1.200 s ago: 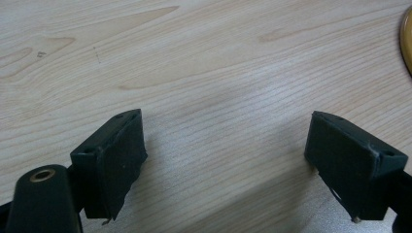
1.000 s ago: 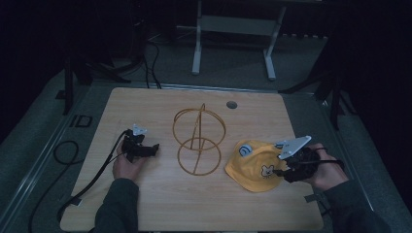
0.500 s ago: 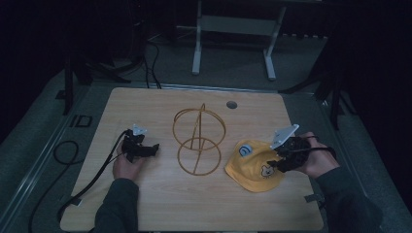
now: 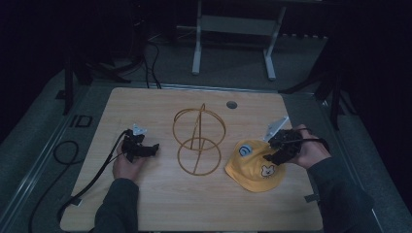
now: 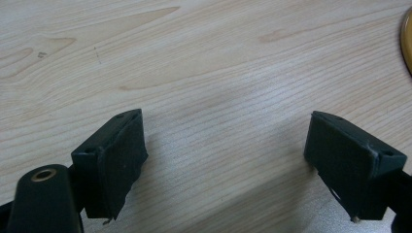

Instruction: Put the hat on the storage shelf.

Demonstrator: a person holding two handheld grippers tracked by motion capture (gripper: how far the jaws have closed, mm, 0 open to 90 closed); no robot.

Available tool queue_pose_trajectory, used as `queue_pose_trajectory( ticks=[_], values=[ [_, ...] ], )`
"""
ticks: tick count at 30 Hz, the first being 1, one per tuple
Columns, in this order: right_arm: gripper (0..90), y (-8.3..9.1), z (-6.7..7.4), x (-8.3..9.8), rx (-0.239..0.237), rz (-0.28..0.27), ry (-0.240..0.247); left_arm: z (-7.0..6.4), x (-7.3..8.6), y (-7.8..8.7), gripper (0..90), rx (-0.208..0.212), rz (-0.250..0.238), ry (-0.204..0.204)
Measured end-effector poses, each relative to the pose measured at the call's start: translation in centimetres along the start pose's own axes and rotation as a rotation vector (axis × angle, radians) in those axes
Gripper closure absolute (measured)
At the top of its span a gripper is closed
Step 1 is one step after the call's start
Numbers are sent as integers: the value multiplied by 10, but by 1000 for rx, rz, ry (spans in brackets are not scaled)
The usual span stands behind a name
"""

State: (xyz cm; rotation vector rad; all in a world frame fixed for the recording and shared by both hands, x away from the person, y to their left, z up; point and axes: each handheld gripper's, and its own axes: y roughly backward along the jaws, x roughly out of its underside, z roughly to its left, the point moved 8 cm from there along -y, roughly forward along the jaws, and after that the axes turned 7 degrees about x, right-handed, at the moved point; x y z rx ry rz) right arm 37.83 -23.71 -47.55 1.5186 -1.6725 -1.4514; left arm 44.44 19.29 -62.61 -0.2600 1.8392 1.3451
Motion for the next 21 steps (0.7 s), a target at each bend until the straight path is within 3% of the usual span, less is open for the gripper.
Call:
queue_pose_trajectory(
  ticks=[15,19,21],
  values=[
    [409,-32,-7,-5,-64,101,15,0,0,0,150,0,1,0],
    [545,-36,-5,-6,-90,126,48,0,0,0,151,0,1,0],
    [571,-36,-5,-6,-97,125,52,0,0,0,151,0,1,0]
  ],
)
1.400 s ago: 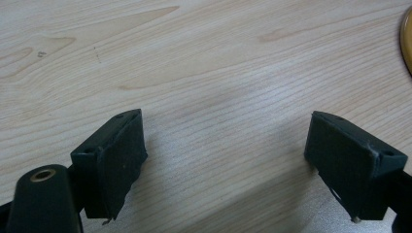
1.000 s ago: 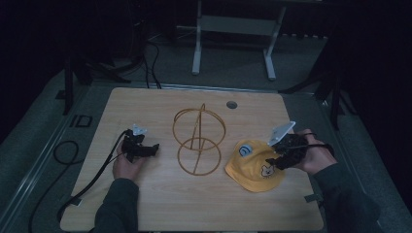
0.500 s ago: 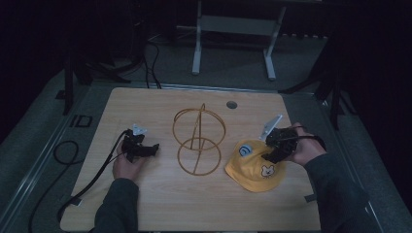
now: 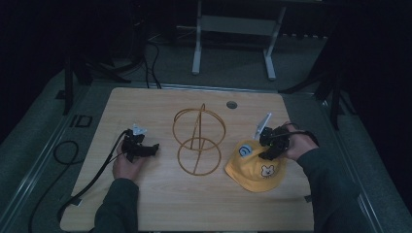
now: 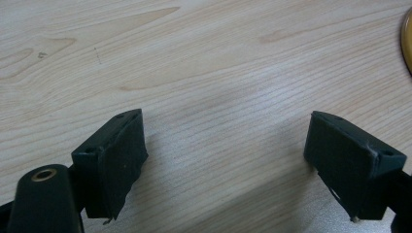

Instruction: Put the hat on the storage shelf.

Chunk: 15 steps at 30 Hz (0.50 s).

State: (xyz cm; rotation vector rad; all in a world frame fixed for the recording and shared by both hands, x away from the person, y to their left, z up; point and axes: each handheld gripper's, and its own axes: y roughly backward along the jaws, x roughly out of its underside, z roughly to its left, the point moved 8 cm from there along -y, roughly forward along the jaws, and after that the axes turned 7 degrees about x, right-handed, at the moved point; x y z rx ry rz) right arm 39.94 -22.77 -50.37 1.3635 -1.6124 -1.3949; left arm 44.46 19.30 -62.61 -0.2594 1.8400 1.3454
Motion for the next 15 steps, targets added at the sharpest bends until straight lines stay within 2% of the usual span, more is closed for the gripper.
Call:
queue_pose_trajectory(
  ticks=[2,7,15],
  values=[
    [635,2,1,-1,-26,0,14,0,0,0,151,0,0,0],
    [707,4,3,-1,-27,1,37,0,0,0,151,0,0,0],
    [732,8,5,-2,-34,2,58,0,0,0,152,-1,0,0]
  ],
)
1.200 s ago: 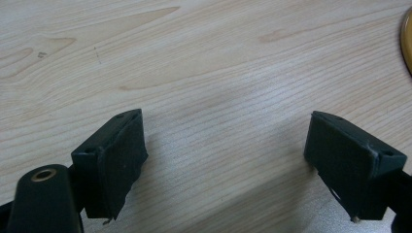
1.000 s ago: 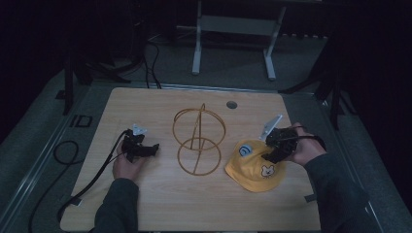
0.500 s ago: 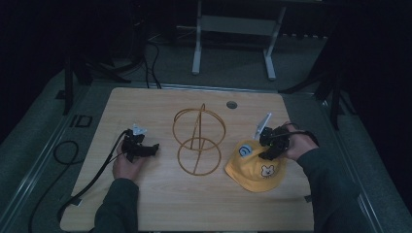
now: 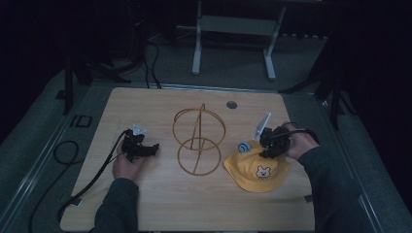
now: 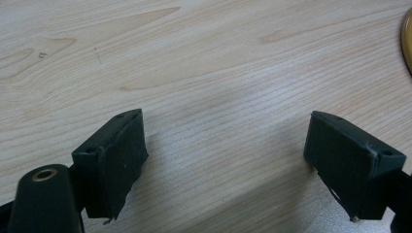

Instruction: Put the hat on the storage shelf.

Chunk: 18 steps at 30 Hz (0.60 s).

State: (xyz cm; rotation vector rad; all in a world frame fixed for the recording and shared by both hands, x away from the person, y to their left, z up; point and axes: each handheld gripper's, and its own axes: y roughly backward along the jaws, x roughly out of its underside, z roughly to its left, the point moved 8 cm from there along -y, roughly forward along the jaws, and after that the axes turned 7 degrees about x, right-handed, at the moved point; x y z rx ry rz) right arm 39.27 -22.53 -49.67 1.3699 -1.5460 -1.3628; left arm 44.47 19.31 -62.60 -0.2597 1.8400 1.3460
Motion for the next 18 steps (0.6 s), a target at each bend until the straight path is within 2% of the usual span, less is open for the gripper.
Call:
queue_pose_trajectory(
  ticks=[18],
  values=[
    [739,26,-5,-7,-3,-46,-7,0,0,0,153,0,1,-1]
  ],
)
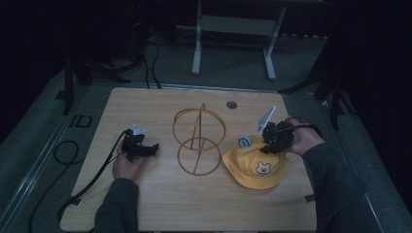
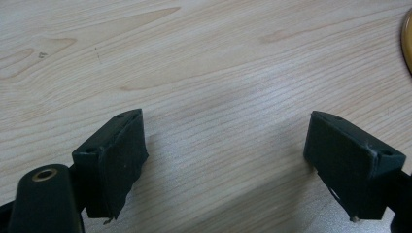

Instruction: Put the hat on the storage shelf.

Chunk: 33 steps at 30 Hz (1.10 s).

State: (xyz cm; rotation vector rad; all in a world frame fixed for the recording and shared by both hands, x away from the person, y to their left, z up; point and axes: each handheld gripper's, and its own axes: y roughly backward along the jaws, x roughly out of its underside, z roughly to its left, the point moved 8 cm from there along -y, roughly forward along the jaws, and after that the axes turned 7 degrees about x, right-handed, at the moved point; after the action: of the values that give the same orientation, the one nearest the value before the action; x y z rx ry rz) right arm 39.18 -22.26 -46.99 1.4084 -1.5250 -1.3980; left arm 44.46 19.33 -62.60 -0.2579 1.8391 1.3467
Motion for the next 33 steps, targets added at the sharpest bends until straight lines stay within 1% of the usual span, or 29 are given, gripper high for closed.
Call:
queue_pose_trajectory(
  ticks=[10,14,20,33],
  values=[
    [740,17,-5,-2,9,-20,-6,0,0,0,153,1,2,-1],
    [740,24,-8,-4,13,-40,-12,0,0,0,153,0,2,-1],
    [740,34,-11,-4,25,-48,-15,0,0,0,153,1,2,-1],
    [740,47,-15,-4,37,-68,-26,0,0,0,153,0,2,0]
  ],
)
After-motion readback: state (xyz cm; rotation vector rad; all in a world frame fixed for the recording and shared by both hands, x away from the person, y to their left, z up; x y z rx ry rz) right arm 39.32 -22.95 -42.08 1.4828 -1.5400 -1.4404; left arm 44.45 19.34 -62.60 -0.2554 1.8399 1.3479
